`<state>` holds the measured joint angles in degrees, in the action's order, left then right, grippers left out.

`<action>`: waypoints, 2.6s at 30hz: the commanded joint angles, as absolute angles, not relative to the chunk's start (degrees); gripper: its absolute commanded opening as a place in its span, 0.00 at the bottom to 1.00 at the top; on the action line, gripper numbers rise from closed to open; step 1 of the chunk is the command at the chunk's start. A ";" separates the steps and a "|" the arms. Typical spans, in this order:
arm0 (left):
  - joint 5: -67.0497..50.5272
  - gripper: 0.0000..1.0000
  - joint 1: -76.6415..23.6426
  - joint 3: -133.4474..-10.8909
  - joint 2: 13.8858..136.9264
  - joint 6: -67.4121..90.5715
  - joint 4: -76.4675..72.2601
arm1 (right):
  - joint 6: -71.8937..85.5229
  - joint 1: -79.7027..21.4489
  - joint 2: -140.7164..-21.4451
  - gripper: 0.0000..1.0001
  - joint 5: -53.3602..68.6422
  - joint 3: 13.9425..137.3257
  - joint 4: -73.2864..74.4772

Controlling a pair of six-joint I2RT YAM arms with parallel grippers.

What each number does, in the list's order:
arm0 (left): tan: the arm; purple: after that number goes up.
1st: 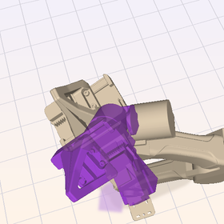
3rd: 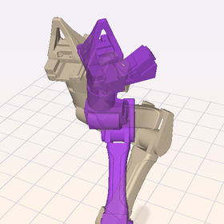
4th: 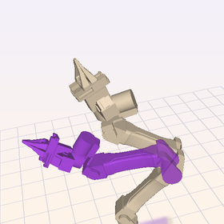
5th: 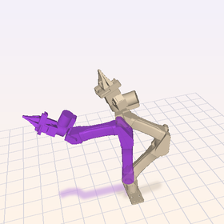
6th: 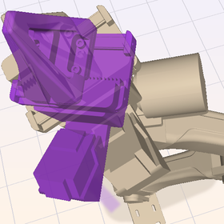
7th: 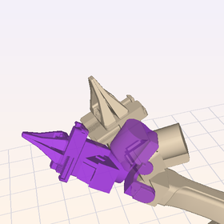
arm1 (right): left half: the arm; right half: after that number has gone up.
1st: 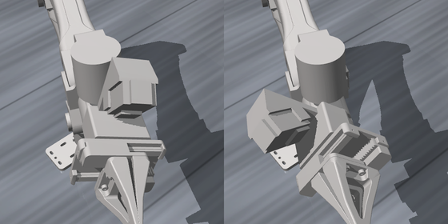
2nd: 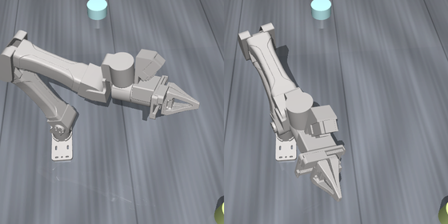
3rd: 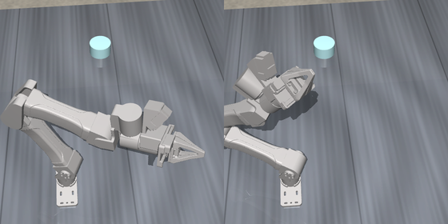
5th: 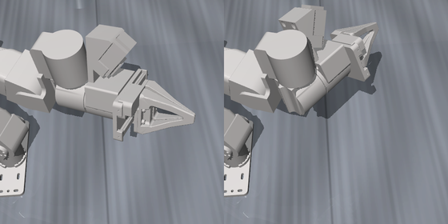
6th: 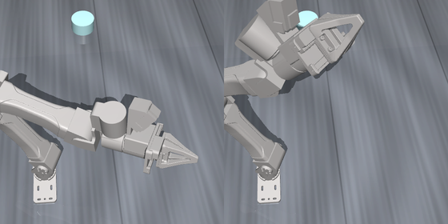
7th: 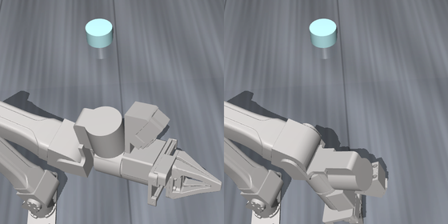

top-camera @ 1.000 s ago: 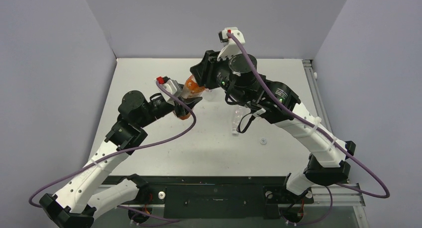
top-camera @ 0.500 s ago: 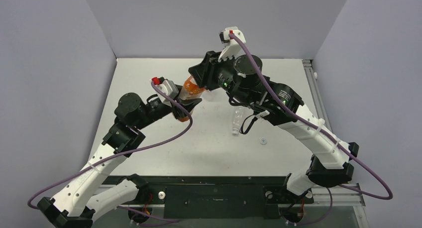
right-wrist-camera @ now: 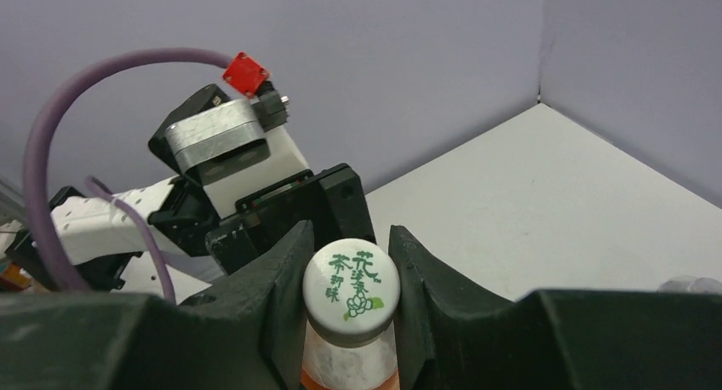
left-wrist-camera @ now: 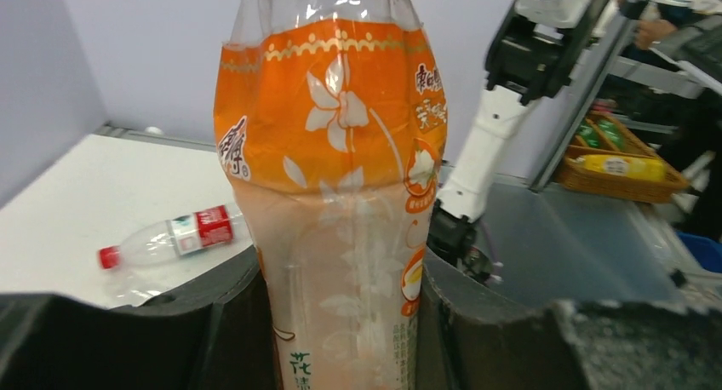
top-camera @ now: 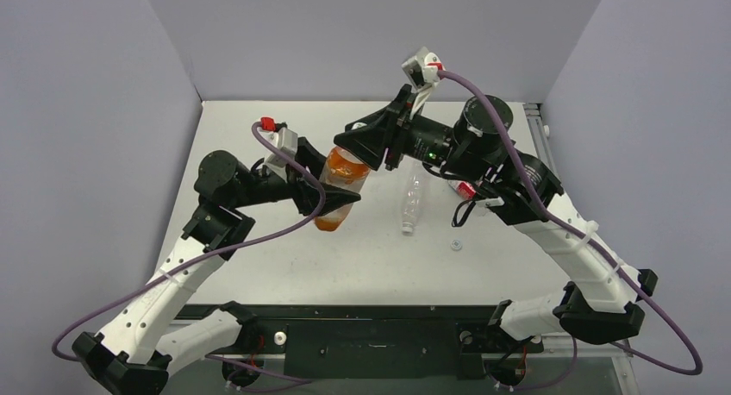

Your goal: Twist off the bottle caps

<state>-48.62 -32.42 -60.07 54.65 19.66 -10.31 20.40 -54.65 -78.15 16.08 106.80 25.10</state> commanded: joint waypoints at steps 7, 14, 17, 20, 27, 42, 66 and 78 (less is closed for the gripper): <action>-60.20 0.04 -32.37 -63.32 56.23 24.77 -14.58 | 19.32 -54.40 -74.42 0.39 22.83 106.76 21.99; -37.67 0.05 -32.42 -60.23 53.25 8.46 -6.80 | 20.21 -59.23 -77.70 0.80 -12.11 115.51 33.33; -31.71 0.04 -32.46 -59.31 53.24 2.29 -4.45 | 21.60 -60.94 -79.32 0.81 -16.85 116.98 34.54; -28.04 0.04 -32.43 -58.70 52.61 0.37 -3.98 | 23.50 -61.58 -80.64 0.82 -18.60 117.46 35.36; -27.53 0.04 -32.75 -57.10 51.25 -2.00 -4.42 | 24.19 -61.70 -84.29 0.84 -16.40 119.38 35.06; -23.77 0.03 -34.12 -55.58 51.24 -4.83 -5.75 | 26.66 -61.64 -87.38 0.13 -17.28 119.32 31.93; -59.37 0.01 -31.83 -61.83 53.24 24.58 -14.49 | 16.38 -56.25 -77.91 0.00 27.96 108.94 21.71; -30.05 0.01 -31.95 -58.19 49.79 -4.96 -4.58 | 20.17 -59.59 -78.93 0.80 -11.56 114.77 29.42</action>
